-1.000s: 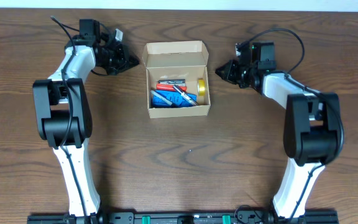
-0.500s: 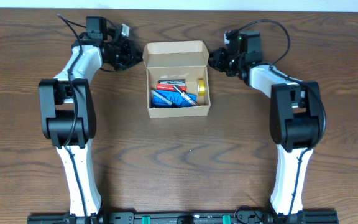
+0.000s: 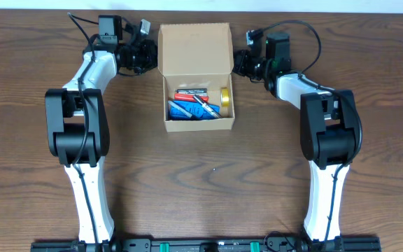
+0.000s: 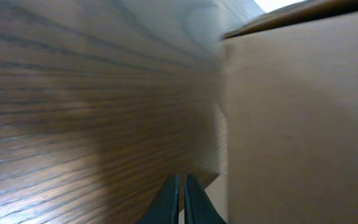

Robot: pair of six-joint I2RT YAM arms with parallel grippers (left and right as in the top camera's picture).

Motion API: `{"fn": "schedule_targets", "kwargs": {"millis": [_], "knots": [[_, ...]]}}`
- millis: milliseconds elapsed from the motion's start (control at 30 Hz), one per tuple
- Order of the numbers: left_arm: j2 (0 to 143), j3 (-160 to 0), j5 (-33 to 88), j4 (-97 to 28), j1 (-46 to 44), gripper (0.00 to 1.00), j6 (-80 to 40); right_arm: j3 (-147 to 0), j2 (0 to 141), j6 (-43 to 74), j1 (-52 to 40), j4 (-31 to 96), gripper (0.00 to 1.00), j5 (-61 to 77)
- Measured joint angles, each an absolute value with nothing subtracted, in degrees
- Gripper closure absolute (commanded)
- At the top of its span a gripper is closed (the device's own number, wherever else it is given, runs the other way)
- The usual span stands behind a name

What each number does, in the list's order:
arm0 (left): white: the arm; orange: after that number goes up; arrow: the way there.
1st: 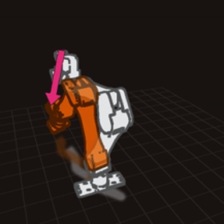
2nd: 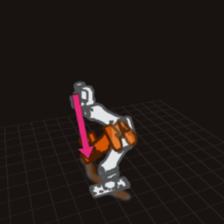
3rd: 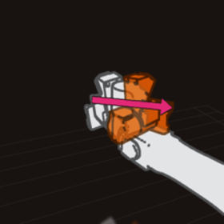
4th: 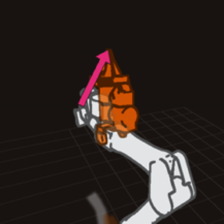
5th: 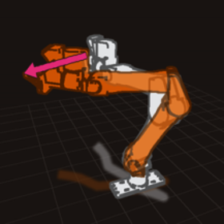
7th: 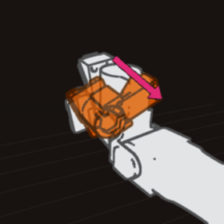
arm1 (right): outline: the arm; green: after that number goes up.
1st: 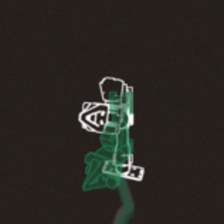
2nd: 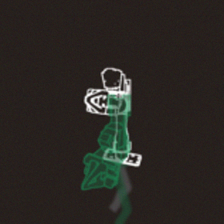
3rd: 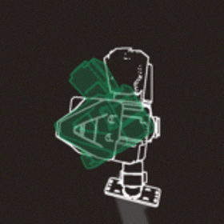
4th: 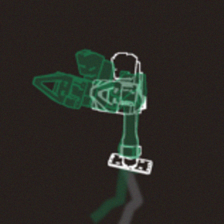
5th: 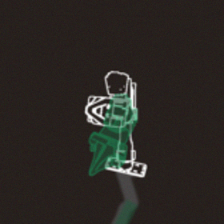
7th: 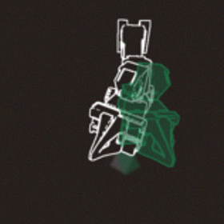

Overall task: Pack container
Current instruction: 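Bring both grippers to the box's side flaps and push them inward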

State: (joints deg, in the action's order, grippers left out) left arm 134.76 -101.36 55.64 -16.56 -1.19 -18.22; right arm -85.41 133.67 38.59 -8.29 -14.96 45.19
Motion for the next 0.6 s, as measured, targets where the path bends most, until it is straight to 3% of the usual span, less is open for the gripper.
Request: {"fn": "schedule_targets", "kwargs": {"millis": [600], "knots": [[131.3,-101.4,58.8,-16.5,-1.0,0.94,-15.1,-85.9,132.6,38.3,-7.0,-16.8,0.98,52.1]]}}
